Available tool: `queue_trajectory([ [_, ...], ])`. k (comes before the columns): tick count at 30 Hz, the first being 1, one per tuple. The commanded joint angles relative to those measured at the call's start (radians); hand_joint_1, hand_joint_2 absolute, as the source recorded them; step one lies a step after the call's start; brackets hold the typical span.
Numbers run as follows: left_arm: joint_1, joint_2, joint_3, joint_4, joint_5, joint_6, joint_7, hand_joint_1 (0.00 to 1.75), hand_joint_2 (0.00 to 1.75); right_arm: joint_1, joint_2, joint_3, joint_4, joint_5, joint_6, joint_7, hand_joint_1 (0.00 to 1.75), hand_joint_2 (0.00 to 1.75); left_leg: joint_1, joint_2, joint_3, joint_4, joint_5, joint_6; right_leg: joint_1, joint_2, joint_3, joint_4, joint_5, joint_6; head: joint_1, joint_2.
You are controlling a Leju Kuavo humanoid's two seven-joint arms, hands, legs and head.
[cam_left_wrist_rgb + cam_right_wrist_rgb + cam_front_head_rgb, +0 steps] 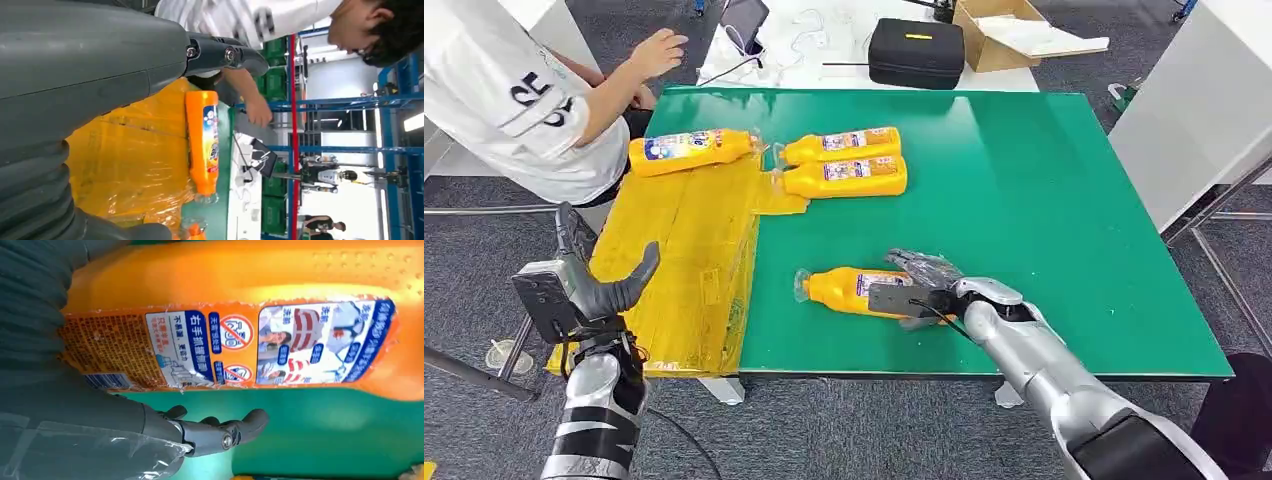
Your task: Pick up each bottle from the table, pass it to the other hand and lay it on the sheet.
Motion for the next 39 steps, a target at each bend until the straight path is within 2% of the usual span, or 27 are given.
queue_trajectory([
  [1,-0.054,0.013,-0.024,0.120,-0.008,0.006,0.002,0.00,1.75,0.011,0.033,0.117,0.140,0.011,0.003,0.014,0.00,1.75,0.001,0.000,0.006,-0.002,-0.001,0.001,0.001,-0.002,0.007,-0.003,-0.001,-0.002,0.000,0.000],
  [4,-0.054,0.014,-0.021,0.121,-0.004,0.006,0.002,0.00,1.75,0.001,0.028,0.130,0.143,0.010,0.012,0.017,0.00,1.75,0.001,0.000,0.006,-0.002,0.000,0.000,0.002,-0.001,0.006,-0.002,0.000,-0.002,0.000,0.000],
  [5,-0.054,0.014,-0.021,0.121,-0.004,0.006,0.002,0.00,1.75,0.001,0.028,0.130,0.143,0.010,0.012,0.017,0.23,1.75,0.001,0.001,0.006,-0.001,-0.001,0.000,0.001,0.000,0.006,-0.002,0.000,-0.001,0.000,0.000],
  [6,-0.056,0.014,-0.022,0.130,-0.006,0.005,0.002,0.00,1.75,-0.001,0.024,0.134,0.143,0.010,0.015,0.019,1.61,1.75,0.001,0.001,0.007,-0.001,0.000,0.000,0.001,0.000,0.006,-0.002,0.000,-0.001,0.000,0.000],
  [7,-0.058,0.013,-0.022,0.135,-0.007,0.004,0.002,0.00,1.75,-0.001,0.022,0.131,0.141,0.001,0.018,0.016,1.75,1.75,0.001,0.002,0.007,-0.002,0.000,0.000,0.002,0.000,0.007,-0.002,0.000,-0.002,0.000,0.000],
  [16,-0.041,0.008,-0.022,0.141,-0.007,-0.015,0.002,0.00,1.75,0.091,0.013,0.000,-0.005,-0.124,-0.144,-0.015,1.75,1.75,0.001,0.003,0.011,-0.003,0.000,0.001,0.002,-0.001,0.011,-0.004,0.000,-0.003,0.000,0.000],
  [18,-0.036,-0.001,-0.016,0.147,0.001,-0.045,0.002,0.00,1.75,0.149,0.025,-0.078,-0.094,-0.172,-0.222,-0.034,1.75,1.75,0.001,0.004,0.010,-0.002,0.000,0.001,0.002,-0.001,0.010,-0.003,0.000,-0.002,0.000,0.000],
  [19,-0.030,-0.008,-0.009,0.148,0.005,-0.066,0.002,0.00,1.75,0.197,0.047,-0.149,-0.171,-0.190,-0.305,-0.055,1.75,1.75,0.001,0.004,0.011,-0.004,0.000,0.002,0.002,-0.002,0.011,-0.005,0.001,-0.003,0.000,0.000],
  [23,-0.019,-0.014,-0.005,0.137,-0.003,-0.068,0.002,0.00,1.75,0.229,0.055,-0.158,-0.236,-0.169,-0.308,-0.023,1.75,1.75,0.001,0.005,0.009,-0.002,-0.001,0.001,0.001,0.000,0.008,-0.002,0.001,-0.004,0.001,0.000],
  [24,-0.020,-0.016,-0.002,0.142,0.006,-0.092,0.002,0.00,1.75,0.242,0.066,-0.192,-0.254,-0.176,-0.342,-0.042,1.75,1.75,0.000,0.006,0.009,-0.001,-0.002,0.001,0.001,0.001,0.008,-0.001,0.000,-0.005,-0.001,0.000],
  [27,0.014,-0.036,0.007,0.100,0.064,-0.227,0.043,0.00,1.75,0.338,0.169,-0.374,-0.411,-0.178,-0.525,-0.163,1.75,1.75,0.001,0.006,0.005,-0.001,-0.002,0.000,0.002,0.002,0.004,-0.001,0.001,-0.004,0.000,0.000],
  [28,0.034,-0.040,-0.009,0.071,0.089,-0.277,0.075,0.00,1.75,0.369,0.186,-0.402,-0.471,-0.146,-0.582,-0.173,1.75,1.75,0.000,0.005,0.006,-0.001,-0.002,0.001,0.001,0.000,0.005,-0.001,0.000,-0.005,0.000,0.000],
  [29,0.047,-0.043,-0.023,0.056,0.132,-0.339,0.106,0.00,1.75,0.397,0.215,-0.451,-0.521,-0.190,-0.626,-0.214,1.75,1.75,0.000,0.004,0.003,-0.001,-0.001,0.001,0.001,0.000,0.002,0.000,0.000,-0.004,0.000,0.000],
  [31,0.065,-0.042,-0.058,0.030,0.169,-0.394,0.136,0.00,1.75,0.421,0.222,-0.477,-0.549,-0.165,-0.678,-0.251,1.75,1.75,0.001,0.006,0.003,0.000,-0.003,0.001,0.002,0.002,0.003,0.001,-0.001,-0.004,0.000,0.000],
  [33,0.085,-0.030,-0.113,0.007,0.260,-0.507,0.193,0.00,1.75,0.454,0.250,-0.540,-0.570,-0.220,-0.725,-0.349,1.75,1.75,0.001,0.004,0.001,0.000,-0.003,0.001,0.001,0.001,0.001,0.000,-0.001,-0.004,0.000,0.000],
  [34,0.091,-0.026,-0.132,0.001,0.298,-0.545,0.206,0.00,1.75,0.463,0.258,-0.560,-0.569,-0.256,-0.712,-0.374,1.75,1.75,0.001,0.005,0.003,0.000,-0.004,0.001,0.002,0.001,0.003,0.000,-0.002,-0.005,-0.001,0.000],
  [35,0.095,-0.018,-0.153,-0.004,0.320,-0.559,0.214,0.00,1.75,0.468,0.258,-0.567,-0.563,-0.247,-0.714,-0.386,1.75,1.75,0.000,0.003,-0.001,0.000,-0.002,0.001,0.001,-0.001,-0.001,0.000,-0.001,-0.004,0.000,0.000],
  [37,0.100,-0.004,-0.183,-0.005,0.381,-0.624,0.236,0.00,1.75,0.474,0.265,-0.578,-0.545,-0.244,-0.719,-0.417,1.75,1.75,0.000,0.001,0.001,0.000,-0.003,0.001,0.001,-0.003,0.002,0.000,-0.003,-0.004,0.000,0.000],
  [39,0.100,0.011,-0.216,0.002,0.435,-0.688,0.253,0.00,1.75,0.470,0.270,-0.575,-0.505,-0.229,-0.715,-0.454,1.75,1.75,0.000,0.002,0.000,0.000,-0.003,0.001,0.001,0.000,0.002,0.000,-0.003,-0.002,0.000,0.000],
])
